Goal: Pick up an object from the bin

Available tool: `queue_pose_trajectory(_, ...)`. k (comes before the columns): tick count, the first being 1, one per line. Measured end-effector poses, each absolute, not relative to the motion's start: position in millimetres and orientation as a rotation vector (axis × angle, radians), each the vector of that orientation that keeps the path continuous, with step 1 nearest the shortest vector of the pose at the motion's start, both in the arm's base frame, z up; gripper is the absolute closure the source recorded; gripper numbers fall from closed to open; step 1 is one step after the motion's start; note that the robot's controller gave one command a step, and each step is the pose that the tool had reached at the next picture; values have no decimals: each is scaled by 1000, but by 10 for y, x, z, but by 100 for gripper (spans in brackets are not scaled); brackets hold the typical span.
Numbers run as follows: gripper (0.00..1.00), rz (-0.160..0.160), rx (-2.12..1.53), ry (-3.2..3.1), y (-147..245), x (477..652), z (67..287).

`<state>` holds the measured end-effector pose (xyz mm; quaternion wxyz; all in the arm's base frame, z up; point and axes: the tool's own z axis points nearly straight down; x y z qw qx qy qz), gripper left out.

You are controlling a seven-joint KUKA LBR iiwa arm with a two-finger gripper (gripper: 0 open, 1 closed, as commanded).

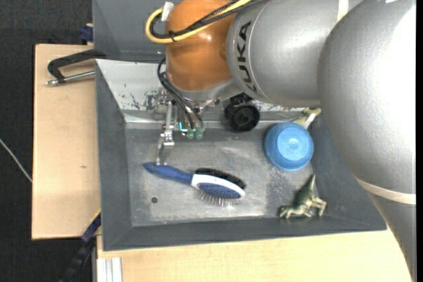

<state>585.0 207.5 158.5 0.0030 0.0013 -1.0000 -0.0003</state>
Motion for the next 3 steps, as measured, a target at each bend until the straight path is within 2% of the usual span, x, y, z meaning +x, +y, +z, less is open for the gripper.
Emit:
queue_pose_trajectory(1, 0, -5, 113, -3145, 1310, 5512, 713)
queue_pose_trajectory(2, 100, -5, 115, -3143, 1331, 5514, 734)
queue_pose_trajectory(3, 100, -4, 184, -3148, 1312, 5421, 2305)
